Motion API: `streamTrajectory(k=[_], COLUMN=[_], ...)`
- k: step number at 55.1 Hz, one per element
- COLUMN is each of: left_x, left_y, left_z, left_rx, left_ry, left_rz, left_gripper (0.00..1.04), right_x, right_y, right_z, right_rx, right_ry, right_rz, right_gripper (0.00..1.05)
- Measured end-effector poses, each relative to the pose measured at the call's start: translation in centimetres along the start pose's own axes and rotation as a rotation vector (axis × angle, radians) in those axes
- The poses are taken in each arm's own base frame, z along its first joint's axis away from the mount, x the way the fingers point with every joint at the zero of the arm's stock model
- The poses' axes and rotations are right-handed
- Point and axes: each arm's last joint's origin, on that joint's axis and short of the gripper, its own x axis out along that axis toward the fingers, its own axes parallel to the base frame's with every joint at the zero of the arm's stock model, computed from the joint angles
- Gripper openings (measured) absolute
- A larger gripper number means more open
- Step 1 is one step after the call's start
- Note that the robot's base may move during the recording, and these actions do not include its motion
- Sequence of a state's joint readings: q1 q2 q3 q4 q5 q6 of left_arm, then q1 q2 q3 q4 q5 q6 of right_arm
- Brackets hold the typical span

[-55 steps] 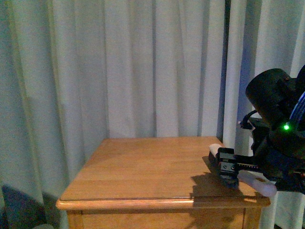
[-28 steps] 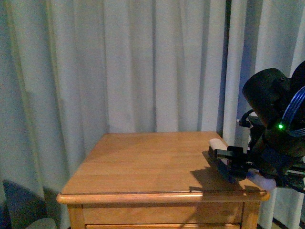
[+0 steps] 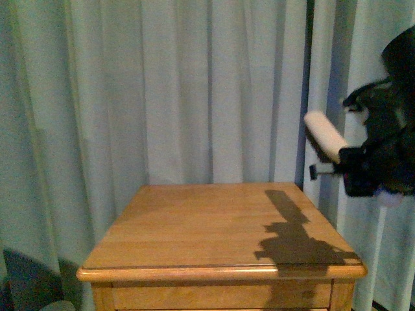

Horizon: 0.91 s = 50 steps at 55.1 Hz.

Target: Clean up trash

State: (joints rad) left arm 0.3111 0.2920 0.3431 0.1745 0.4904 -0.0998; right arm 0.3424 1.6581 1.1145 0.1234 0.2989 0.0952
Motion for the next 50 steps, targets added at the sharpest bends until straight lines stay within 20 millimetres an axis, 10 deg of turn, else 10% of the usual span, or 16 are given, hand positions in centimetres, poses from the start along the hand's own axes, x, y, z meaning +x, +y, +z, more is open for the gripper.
streamTrajectory(k=[27, 50], left_x=[0.0, 0.0], left_y=[0.0, 0.0], left_z=[0.0, 0.0], left_rx=[0.000, 0.000], left_ry=[0.000, 0.000], left_rz=[0.000, 0.000], left_gripper=[0.27, 0.27], right_x=[-17.9, -23.1], right_y=[-4.9, -7.4], right_z=[-2.7, -5.1], right_rx=[-0.014, 0.057], right_ry=[-0.396, -0.516], right_rz=[-0.126, -0.161], right_gripper=[0.21, 0.21])
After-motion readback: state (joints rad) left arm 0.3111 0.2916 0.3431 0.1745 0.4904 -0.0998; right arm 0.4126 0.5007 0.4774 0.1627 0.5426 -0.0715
